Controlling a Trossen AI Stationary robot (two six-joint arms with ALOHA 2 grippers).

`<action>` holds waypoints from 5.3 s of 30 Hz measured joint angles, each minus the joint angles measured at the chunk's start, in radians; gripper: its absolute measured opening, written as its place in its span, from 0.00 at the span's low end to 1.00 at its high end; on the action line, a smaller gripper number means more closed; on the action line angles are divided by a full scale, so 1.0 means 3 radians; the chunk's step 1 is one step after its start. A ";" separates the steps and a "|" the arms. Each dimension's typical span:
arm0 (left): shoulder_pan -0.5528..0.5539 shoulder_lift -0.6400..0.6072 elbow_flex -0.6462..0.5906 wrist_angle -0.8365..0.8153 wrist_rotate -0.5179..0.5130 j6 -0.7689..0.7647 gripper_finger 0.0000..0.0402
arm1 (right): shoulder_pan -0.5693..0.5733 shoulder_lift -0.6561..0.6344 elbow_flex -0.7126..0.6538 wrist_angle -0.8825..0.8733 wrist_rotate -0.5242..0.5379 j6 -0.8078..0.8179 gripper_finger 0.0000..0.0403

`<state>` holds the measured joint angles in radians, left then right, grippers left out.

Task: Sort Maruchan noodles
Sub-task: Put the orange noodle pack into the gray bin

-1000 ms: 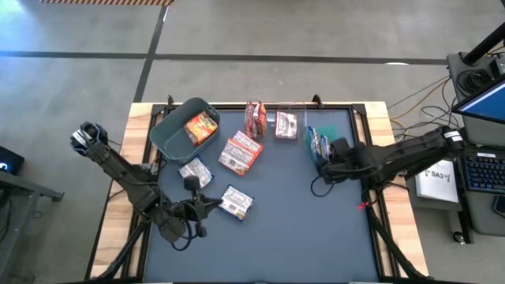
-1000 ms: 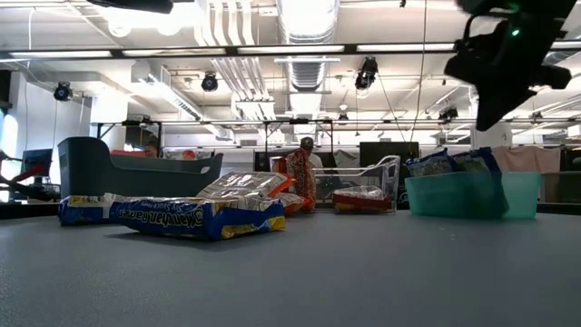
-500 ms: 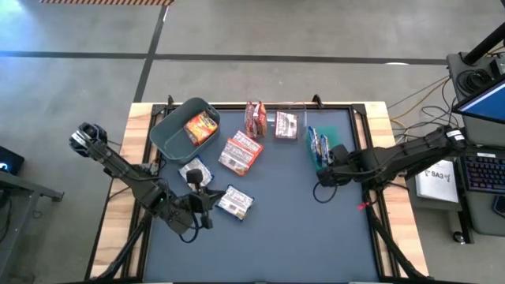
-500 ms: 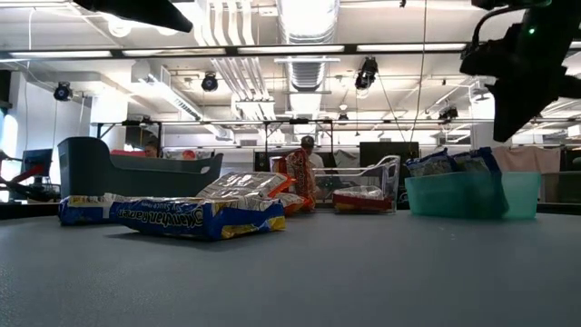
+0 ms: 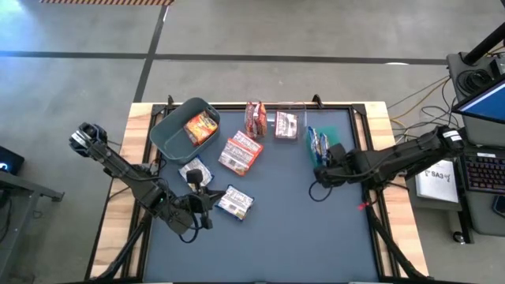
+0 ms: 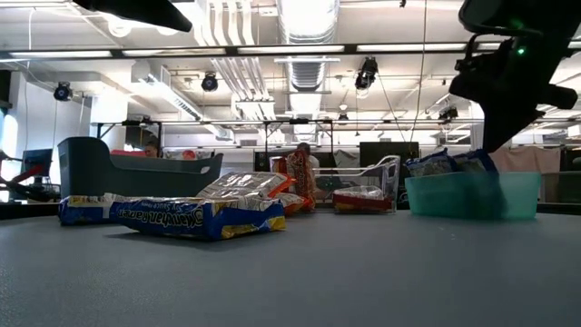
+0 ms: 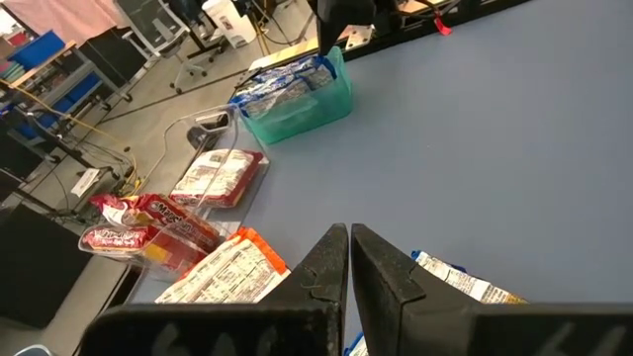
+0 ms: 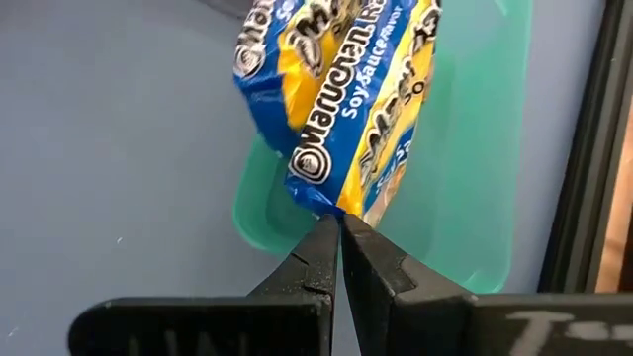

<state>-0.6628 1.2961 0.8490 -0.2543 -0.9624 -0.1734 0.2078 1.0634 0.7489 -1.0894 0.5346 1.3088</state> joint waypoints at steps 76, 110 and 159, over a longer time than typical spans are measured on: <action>0.0017 0.0000 0.0000 0.0012 0.0009 -0.0021 0.00 | -0.0129 -0.0161 0.0286 0.0652 0.0789 -0.1090 0.02; 0.0124 0.0165 -0.0001 0.0023 0.0008 0.0163 0.00 | 0.0201 0.0000 0.0223 0.2806 0.0805 -0.2369 0.02; 0.0983 -0.0315 -0.0035 -0.0289 0.0306 0.1623 0.00 | 0.0263 0.0029 0.0267 0.3947 0.0133 -0.2796 0.02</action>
<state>-0.3679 1.2014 0.8385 -0.3410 -0.8706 0.3135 0.2866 1.0722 0.8291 0.0946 0.5745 0.4699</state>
